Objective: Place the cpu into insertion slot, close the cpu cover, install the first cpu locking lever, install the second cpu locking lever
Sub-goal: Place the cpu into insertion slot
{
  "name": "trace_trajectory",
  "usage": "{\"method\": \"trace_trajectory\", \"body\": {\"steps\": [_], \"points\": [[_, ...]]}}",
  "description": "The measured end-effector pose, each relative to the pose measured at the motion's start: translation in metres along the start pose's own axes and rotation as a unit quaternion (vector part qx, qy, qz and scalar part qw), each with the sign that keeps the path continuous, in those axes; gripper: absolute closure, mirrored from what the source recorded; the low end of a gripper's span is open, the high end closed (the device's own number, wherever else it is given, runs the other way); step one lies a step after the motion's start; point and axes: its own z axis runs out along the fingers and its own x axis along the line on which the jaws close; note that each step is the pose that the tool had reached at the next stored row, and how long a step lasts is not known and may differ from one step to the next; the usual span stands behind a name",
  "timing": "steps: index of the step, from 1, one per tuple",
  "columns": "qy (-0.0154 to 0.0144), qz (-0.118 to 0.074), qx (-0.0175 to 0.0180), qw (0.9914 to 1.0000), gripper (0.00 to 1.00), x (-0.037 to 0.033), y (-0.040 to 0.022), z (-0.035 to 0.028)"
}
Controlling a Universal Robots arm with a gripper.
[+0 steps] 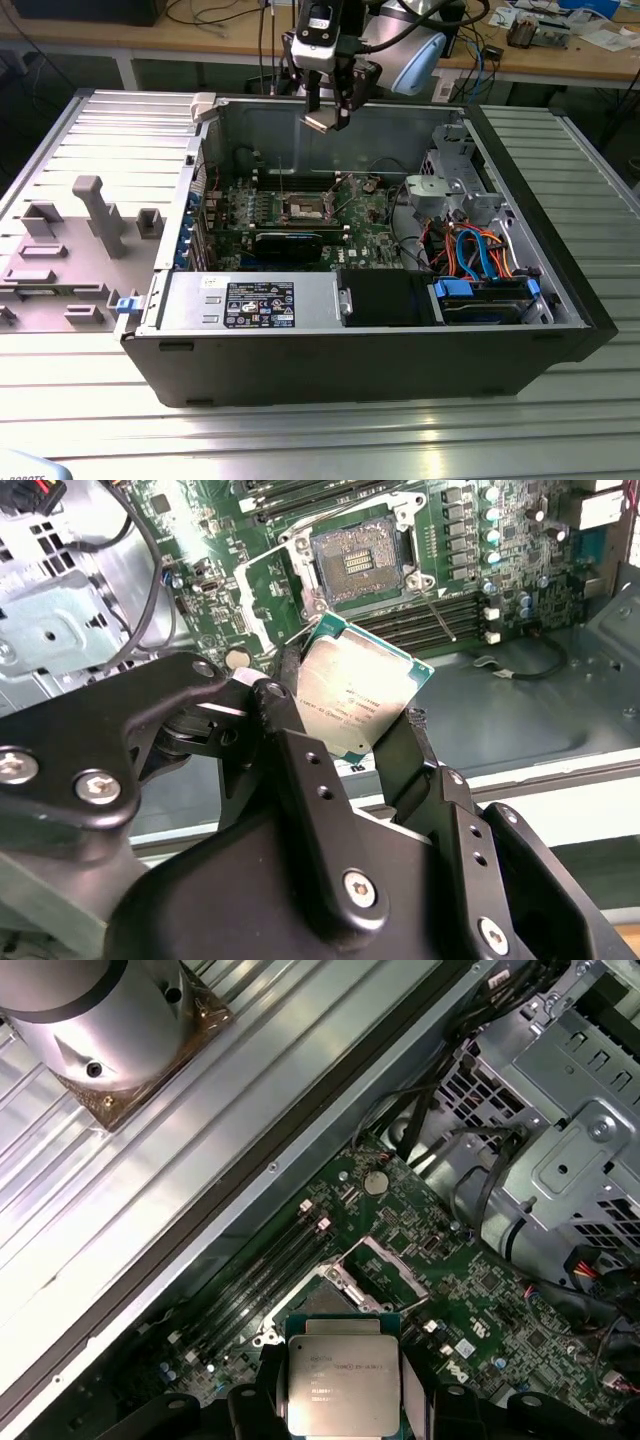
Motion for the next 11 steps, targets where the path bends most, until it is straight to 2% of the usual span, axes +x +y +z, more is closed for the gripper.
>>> {"method": "trace_trajectory", "body": {"steps": [11], "points": [[-0.0002, 0.002, -0.0001, 1.0, 0.46, 0.0002, -0.0001, 0.0002]]}}
